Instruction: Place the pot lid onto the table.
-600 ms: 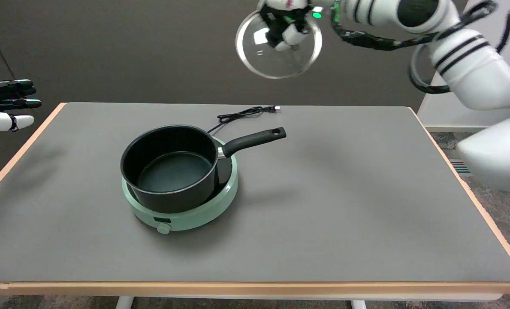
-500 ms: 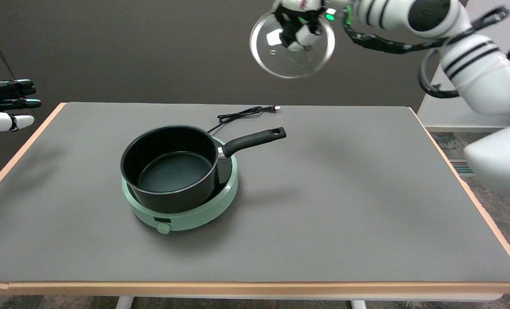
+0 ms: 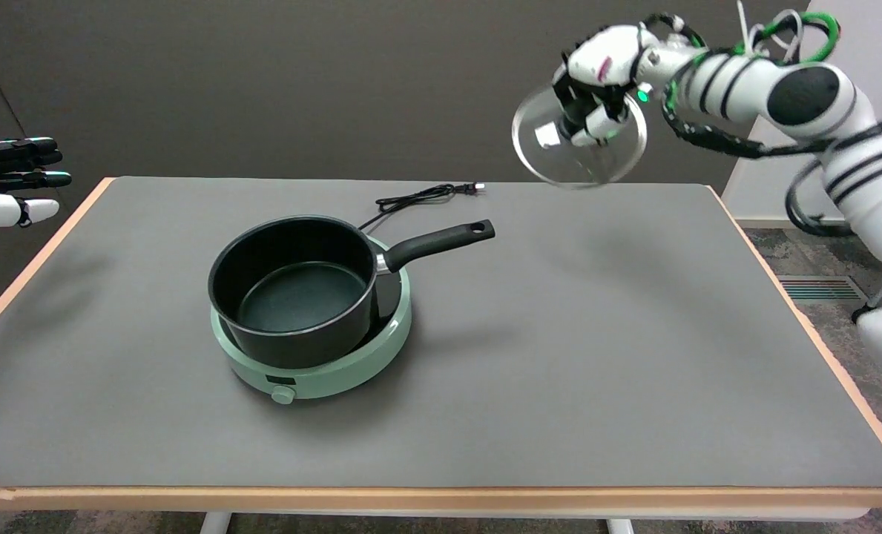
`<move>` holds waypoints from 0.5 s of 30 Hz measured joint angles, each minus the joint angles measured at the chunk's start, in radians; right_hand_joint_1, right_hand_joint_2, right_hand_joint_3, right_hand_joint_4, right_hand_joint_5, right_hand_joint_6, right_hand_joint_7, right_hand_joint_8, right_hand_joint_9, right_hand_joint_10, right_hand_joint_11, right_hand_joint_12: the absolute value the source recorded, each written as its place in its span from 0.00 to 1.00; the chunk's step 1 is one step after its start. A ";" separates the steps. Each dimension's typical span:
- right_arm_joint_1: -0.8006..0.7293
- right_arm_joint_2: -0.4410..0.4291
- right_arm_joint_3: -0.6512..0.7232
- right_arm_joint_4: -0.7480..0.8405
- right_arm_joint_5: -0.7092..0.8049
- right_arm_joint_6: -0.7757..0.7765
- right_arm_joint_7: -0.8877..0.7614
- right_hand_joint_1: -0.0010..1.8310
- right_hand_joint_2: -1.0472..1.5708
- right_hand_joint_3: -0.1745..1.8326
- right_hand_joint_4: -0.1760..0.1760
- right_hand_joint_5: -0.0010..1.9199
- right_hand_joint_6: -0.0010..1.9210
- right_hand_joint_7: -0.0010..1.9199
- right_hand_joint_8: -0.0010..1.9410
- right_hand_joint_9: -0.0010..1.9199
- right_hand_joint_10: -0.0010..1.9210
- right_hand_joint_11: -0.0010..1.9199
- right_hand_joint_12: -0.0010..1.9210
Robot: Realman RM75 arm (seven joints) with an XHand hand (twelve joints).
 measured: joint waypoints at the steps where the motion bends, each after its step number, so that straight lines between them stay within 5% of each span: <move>1: -0.021 0.008 0.015 0.006 0.006 0.004 0.000 0.66 0.76 0.30 0.44 0.41 0.69 0.53 0.56 0.50 0.73 0.40 0.68; 15: -0.283 0.077 0.167 0.103 0.108 0.074 0.002 0.66 0.77 0.29 0.42 0.41 0.68 0.53 0.57 0.50 0.75 0.39 0.71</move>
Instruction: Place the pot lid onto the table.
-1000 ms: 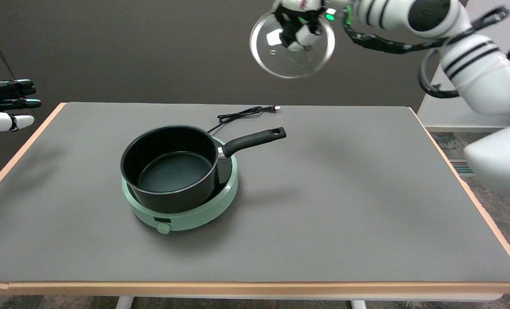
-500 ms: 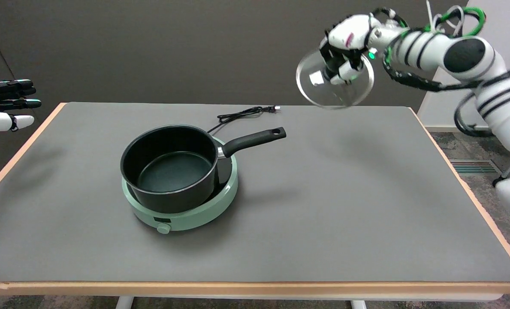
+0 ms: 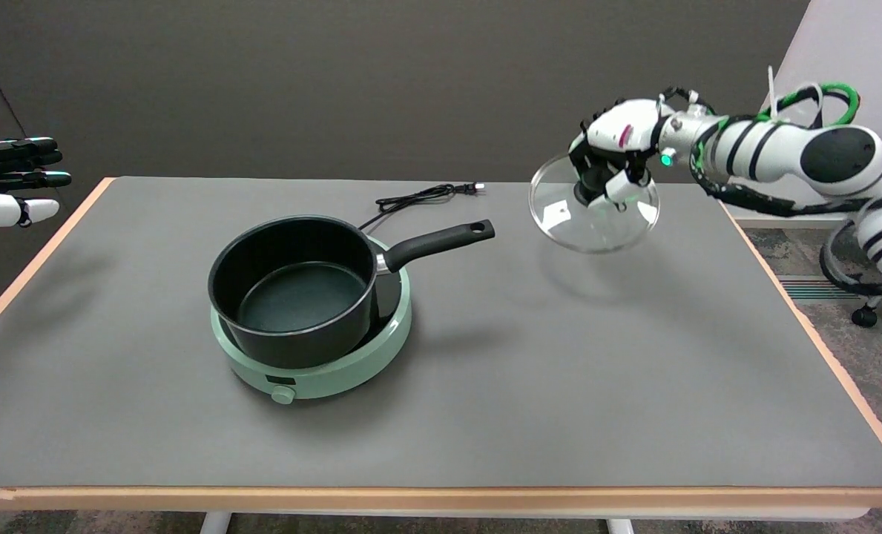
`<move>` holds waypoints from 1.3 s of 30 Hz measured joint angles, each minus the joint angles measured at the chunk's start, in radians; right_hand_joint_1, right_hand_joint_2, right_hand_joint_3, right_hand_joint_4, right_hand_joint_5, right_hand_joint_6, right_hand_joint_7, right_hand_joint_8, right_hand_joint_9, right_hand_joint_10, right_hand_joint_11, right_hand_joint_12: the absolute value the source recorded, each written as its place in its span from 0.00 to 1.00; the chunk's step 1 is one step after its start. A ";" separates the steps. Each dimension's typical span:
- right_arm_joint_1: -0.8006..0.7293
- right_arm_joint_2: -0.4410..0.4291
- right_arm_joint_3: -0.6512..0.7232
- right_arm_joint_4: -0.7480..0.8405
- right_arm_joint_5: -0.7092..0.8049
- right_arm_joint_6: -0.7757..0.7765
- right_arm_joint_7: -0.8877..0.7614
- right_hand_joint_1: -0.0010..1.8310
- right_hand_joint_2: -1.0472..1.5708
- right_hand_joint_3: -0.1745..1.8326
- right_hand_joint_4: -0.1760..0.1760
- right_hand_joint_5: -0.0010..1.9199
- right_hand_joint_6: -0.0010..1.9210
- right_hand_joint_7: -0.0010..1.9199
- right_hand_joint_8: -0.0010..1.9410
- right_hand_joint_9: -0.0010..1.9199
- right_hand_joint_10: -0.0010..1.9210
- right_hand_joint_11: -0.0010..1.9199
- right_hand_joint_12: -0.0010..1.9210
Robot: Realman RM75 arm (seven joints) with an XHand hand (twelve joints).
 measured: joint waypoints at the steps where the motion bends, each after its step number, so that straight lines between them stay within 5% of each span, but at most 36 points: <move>1: -0.016 0.002 0.007 0.007 0.007 0.004 0.000 0.66 0.77 0.29 0.41 0.41 0.68 0.53 0.57 0.50 0.75 0.38 0.72; 22: -0.246 -0.011 0.104 0.061 0.078 0.011 -0.003 0.66 0.77 0.28 0.42 0.41 0.68 0.53 0.57 0.50 0.75 0.36 0.75; 39: -0.228 -0.068 0.069 -0.020 0.031 -0.107 -0.007 0.66 0.77 0.29 0.43 0.41 0.68 0.53 0.57 0.49 0.76 0.37 0.74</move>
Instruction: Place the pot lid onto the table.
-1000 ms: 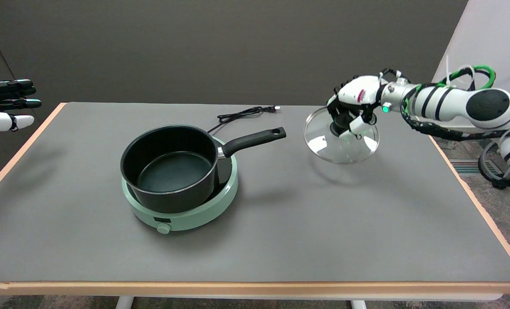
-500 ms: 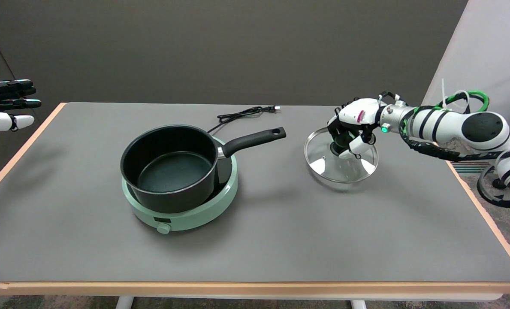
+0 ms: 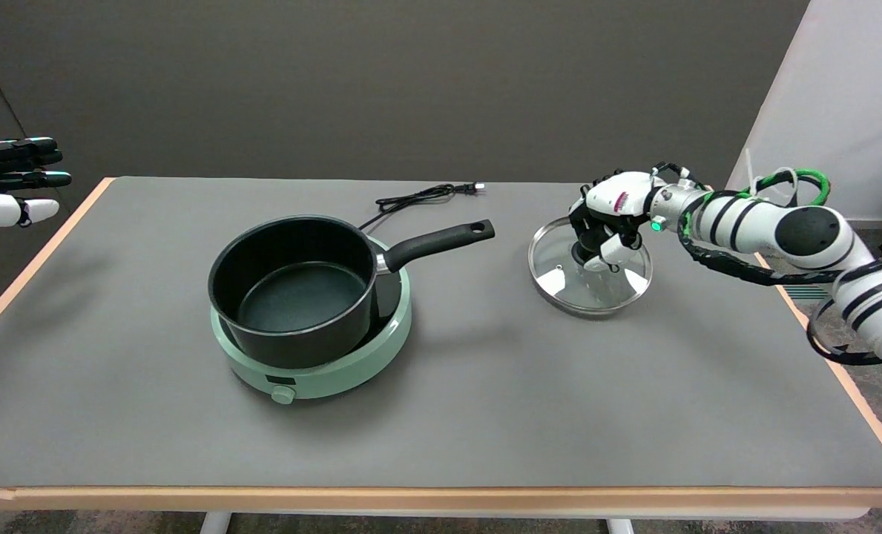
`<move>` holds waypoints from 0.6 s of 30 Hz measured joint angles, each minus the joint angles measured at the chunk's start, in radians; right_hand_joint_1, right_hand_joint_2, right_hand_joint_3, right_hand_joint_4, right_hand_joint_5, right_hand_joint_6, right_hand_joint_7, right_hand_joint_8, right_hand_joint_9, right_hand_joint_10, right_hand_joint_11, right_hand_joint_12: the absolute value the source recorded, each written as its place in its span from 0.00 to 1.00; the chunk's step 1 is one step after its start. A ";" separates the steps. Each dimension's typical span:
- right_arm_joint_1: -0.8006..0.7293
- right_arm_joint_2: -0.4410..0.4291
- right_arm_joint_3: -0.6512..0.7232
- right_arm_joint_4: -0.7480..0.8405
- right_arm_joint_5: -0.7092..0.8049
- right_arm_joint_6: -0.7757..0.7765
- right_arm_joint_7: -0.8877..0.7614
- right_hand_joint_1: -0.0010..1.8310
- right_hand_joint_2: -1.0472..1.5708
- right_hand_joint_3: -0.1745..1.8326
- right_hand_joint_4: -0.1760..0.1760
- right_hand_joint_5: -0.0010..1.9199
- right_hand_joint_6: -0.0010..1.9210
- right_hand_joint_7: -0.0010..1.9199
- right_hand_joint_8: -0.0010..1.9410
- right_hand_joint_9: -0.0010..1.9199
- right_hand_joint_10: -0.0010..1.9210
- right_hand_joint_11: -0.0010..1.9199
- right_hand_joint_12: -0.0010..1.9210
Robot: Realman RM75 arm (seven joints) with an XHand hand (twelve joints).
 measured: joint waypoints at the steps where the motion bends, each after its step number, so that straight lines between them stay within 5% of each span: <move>1: 0.006 -0.004 -0.007 -0.006 -0.002 -0.006 0.000 0.66 0.77 0.29 0.43 0.41 0.68 0.53 0.57 0.49 0.76 0.37 0.74; 18: 0.170 -0.083 -0.175 -0.130 -0.027 -0.102 -0.001 0.66 0.77 0.28 0.43 0.41 0.68 0.53 0.57 0.49 0.77 0.37 0.74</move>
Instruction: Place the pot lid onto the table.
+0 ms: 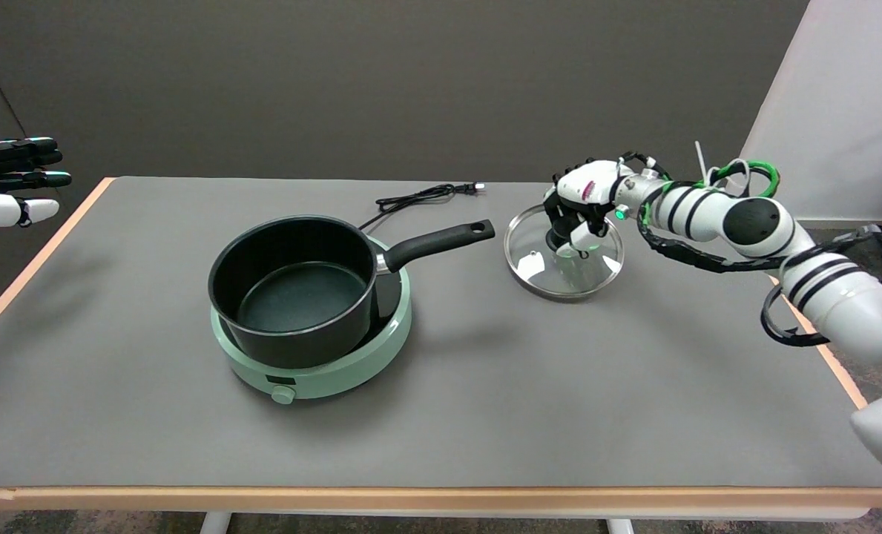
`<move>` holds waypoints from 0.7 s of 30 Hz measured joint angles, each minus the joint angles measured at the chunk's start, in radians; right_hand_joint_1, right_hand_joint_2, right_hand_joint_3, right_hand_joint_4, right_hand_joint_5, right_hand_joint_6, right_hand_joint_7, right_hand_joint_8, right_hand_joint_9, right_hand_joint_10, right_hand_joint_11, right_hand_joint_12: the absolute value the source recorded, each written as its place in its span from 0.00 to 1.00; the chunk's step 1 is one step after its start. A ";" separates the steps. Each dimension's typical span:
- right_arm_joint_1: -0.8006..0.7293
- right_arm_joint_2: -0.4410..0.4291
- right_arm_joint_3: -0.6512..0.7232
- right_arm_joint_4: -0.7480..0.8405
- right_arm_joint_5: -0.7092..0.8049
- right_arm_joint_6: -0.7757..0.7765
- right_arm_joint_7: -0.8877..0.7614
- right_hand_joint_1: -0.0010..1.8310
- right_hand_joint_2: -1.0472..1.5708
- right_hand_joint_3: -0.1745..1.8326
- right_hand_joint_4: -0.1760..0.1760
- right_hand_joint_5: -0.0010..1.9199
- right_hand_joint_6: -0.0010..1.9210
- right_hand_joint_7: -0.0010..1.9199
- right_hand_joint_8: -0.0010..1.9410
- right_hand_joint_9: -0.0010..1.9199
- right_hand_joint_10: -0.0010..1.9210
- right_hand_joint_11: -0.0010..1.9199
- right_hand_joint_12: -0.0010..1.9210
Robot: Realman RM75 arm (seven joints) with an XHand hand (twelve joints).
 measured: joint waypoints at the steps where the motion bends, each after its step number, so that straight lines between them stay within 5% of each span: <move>1: 0.005 -0.002 -0.004 -0.004 0.000 -0.002 0.000 0.66 0.77 0.28 0.43 0.41 0.68 0.53 0.57 0.49 0.77 0.37 0.74; 21: 0.077 -0.044 -0.062 -0.067 -0.022 -0.044 -0.003 0.66 0.77 0.27 0.41 0.41 0.68 0.53 0.57 0.49 0.77 0.36 0.74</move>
